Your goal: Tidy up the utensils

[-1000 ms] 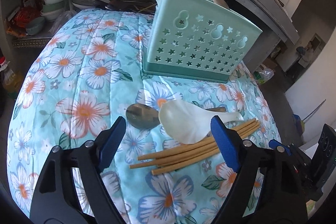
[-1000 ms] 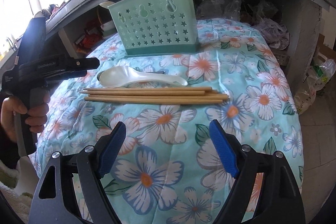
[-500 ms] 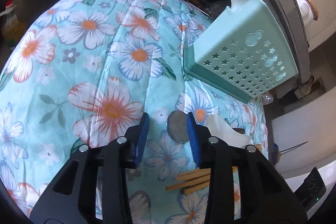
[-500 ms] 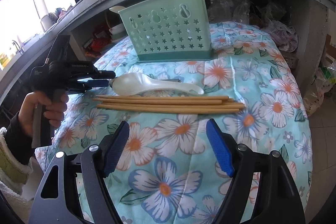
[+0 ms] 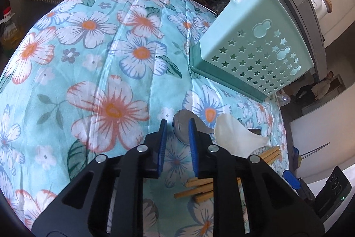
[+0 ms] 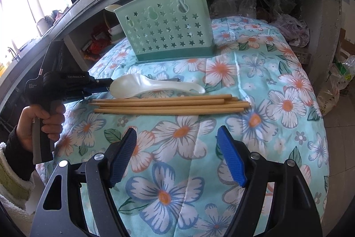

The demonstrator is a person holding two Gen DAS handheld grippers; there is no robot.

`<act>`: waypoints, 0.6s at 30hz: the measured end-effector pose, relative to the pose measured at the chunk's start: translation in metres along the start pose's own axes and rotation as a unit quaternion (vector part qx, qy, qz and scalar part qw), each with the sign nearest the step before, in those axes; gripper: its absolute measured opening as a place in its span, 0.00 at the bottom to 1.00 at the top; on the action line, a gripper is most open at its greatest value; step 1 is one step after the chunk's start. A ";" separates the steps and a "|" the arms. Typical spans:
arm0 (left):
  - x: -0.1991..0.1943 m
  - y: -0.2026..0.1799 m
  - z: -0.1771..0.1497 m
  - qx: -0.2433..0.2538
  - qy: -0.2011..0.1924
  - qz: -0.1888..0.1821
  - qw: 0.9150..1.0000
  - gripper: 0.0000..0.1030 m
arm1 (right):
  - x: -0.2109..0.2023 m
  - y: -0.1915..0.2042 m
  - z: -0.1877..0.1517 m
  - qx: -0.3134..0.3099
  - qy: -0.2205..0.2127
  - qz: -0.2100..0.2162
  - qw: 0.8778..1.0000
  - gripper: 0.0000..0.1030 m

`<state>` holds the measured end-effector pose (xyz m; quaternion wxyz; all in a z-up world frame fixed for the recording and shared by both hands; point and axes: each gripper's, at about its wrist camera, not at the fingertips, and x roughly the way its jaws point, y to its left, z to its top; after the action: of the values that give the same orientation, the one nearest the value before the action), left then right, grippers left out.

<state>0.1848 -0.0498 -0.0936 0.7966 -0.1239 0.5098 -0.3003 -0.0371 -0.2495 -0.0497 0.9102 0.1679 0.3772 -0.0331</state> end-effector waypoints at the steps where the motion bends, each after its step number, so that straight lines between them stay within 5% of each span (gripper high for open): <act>1: 0.000 0.000 0.000 0.000 -0.001 0.001 1.000 0.13 | 0.000 0.000 0.000 0.000 0.000 0.001 1.000 0.71; 7: 0.000 0.003 -0.001 -0.007 -0.002 -0.001 1.000 0.05 | -0.001 0.000 0.001 -0.003 -0.002 0.002 1.000 0.71; 18: -0.001 0.003 -0.004 -0.007 -0.012 -0.001 1.000 0.04 | -0.002 -0.004 0.000 0.002 -0.002 0.001 1.000 0.71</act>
<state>0.1821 -0.0467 -0.0964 0.8013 -0.1332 0.5025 -0.2959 -0.0389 -0.2531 -0.0492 0.9104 0.1703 0.3756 -0.0331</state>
